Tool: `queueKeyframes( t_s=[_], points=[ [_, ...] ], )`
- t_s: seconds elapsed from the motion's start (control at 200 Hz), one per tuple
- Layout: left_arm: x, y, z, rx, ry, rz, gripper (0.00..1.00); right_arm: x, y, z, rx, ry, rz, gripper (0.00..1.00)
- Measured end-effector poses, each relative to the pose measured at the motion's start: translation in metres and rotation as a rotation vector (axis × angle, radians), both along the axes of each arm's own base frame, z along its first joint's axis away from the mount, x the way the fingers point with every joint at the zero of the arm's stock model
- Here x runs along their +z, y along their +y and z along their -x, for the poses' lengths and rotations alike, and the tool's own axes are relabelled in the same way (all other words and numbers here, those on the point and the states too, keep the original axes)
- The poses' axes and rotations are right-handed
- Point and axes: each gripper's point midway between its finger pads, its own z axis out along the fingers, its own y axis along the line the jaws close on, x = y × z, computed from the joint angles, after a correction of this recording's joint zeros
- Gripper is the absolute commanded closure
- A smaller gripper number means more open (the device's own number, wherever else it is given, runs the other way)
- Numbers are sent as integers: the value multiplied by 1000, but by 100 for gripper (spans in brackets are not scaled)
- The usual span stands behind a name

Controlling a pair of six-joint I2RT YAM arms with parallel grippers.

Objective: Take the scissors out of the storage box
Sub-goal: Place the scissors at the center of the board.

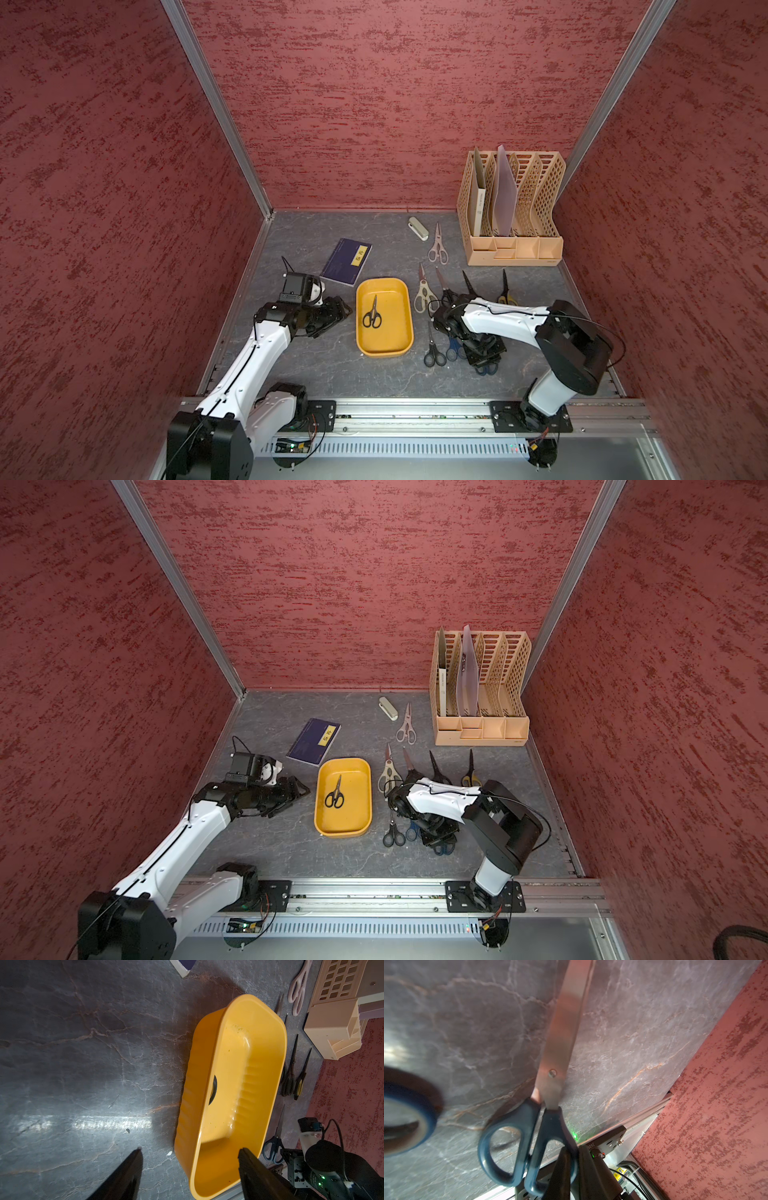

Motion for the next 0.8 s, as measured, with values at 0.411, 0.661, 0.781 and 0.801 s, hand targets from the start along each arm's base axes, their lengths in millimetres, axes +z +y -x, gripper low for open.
queueKeyframes(
  t_s=[0.411,0.661,0.781,0.801],
  points=[
    [1,0,0,0,-3,1,24,-9,4,-13,22,-6,44,84],
    [3,0,1,0,-10,1,24,-9,3,-16,29,-19,52,84],
    [3,0,1,0,-10,1,24,-8,3,-17,30,-27,56,84],
    [3,0,1,-1,-10,1,24,-7,3,-17,28,-31,54,84]
  ],
)
